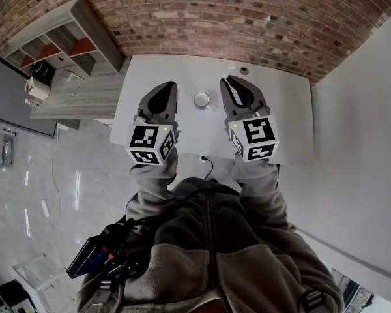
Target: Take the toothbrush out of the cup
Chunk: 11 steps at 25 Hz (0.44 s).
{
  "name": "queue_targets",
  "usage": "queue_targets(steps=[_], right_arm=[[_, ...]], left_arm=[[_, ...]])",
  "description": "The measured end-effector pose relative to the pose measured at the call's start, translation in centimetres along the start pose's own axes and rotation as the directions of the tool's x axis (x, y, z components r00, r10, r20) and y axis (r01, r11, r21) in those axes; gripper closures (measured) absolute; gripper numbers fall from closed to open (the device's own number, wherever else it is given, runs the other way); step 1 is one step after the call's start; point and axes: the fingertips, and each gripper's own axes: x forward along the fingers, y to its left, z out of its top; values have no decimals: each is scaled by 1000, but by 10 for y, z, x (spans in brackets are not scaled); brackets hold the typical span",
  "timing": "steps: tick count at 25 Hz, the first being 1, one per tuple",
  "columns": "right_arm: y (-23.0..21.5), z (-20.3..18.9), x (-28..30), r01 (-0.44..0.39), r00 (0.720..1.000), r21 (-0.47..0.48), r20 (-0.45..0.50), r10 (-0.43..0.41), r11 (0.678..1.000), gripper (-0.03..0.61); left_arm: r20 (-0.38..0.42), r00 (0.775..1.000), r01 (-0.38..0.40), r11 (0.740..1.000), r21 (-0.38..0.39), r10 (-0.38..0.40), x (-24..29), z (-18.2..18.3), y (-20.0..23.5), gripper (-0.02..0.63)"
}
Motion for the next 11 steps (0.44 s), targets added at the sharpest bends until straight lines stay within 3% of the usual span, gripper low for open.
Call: queue_targets(steps=[11], right_arm=[[3, -1, 7, 1, 1000, -5, -1, -1, 1000, 534]], left_arm=[[0, 1000, 7, 1000, -4, -7, 2, -3, 7, 611]])
